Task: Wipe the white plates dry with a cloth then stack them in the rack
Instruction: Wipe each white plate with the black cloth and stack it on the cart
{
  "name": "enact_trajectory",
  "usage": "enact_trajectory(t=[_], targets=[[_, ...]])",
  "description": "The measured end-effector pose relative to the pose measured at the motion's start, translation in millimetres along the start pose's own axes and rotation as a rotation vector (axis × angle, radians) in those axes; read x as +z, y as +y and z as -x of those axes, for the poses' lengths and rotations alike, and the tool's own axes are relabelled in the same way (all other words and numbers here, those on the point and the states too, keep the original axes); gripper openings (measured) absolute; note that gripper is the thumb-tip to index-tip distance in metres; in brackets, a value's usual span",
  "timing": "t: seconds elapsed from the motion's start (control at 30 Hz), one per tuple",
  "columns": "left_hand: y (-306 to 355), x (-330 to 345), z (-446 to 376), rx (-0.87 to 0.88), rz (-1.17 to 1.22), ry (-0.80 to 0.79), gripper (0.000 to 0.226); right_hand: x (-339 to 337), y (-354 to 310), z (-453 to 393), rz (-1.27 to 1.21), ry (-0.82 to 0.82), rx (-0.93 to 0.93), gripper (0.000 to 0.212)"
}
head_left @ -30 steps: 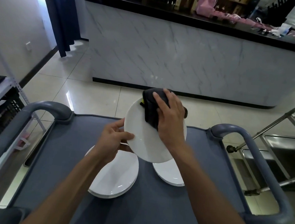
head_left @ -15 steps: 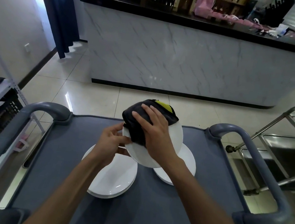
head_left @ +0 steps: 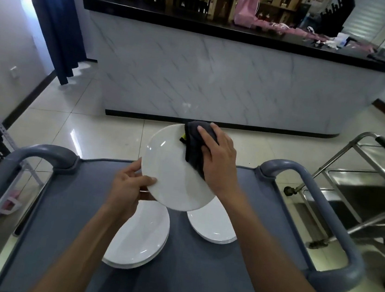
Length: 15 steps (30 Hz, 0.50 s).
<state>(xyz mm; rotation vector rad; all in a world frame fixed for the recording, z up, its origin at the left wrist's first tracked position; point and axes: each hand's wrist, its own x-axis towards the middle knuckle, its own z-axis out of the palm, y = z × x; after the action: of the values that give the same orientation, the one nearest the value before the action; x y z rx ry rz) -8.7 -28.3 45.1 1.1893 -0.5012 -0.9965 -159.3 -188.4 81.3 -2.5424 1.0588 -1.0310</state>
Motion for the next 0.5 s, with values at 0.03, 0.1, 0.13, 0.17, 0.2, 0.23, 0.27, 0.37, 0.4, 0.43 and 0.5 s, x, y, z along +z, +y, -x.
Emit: enact_trajectory(t=[0.03,0.1,0.13,0.17,0.2,0.23,0.27,0.37,0.4,0.43,0.5], targets=[[1.3,0.8,-0.6,0.006,0.008,0.016,0.055,0.2,2.8,2.3,-0.018,-0.004,0.028,0.05],[2.5,2.6,-1.5,0.011,0.024,0.037,0.055,0.7,7.8,7.6,-0.06,-0.008,0.069,0.05],[2.4,3.6,-1.6,0.01,0.032,0.047,0.054,0.9,9.9,10.4,-0.082,-0.007,0.088,0.05],[2.1,4.9,-1.8,0.007,0.041,0.057,0.054,0.9,11.7,13.4,-0.102,-0.003,0.11,0.05],[1.5,5.8,-1.8,0.004,0.051,0.068,0.053,1.1,12.9,16.7,-0.122,0.005,0.131,0.051],[0.6,6.7,-2.2,0.003,0.062,0.078,0.053,1.5,13.7,20.3,-0.14,0.014,0.15,0.052],[-0.5,7.7,-2.6,0.004,0.074,0.087,0.052,2.1,14.3,24.6,-0.159,0.022,0.171,0.053],[-2.1,10.0,-5.2,0.012,0.109,0.114,0.052,4.9,14.1,39.0,-0.237,0.035,0.252,0.055],[-2.3,10.8,-6.5,0.013,0.119,0.123,0.051,6.1,13.7,44.1,-0.263,0.039,0.279,0.056],[-2.5,11.9,-7.7,0.017,0.125,0.128,0.051,7.3,13.1,49.3,-0.285,0.042,0.301,0.056],[-2.7,14.2,-9.6,0.024,0.13,0.132,0.051,9.7,11.9,59.0,-0.33,0.043,0.337,0.058]])
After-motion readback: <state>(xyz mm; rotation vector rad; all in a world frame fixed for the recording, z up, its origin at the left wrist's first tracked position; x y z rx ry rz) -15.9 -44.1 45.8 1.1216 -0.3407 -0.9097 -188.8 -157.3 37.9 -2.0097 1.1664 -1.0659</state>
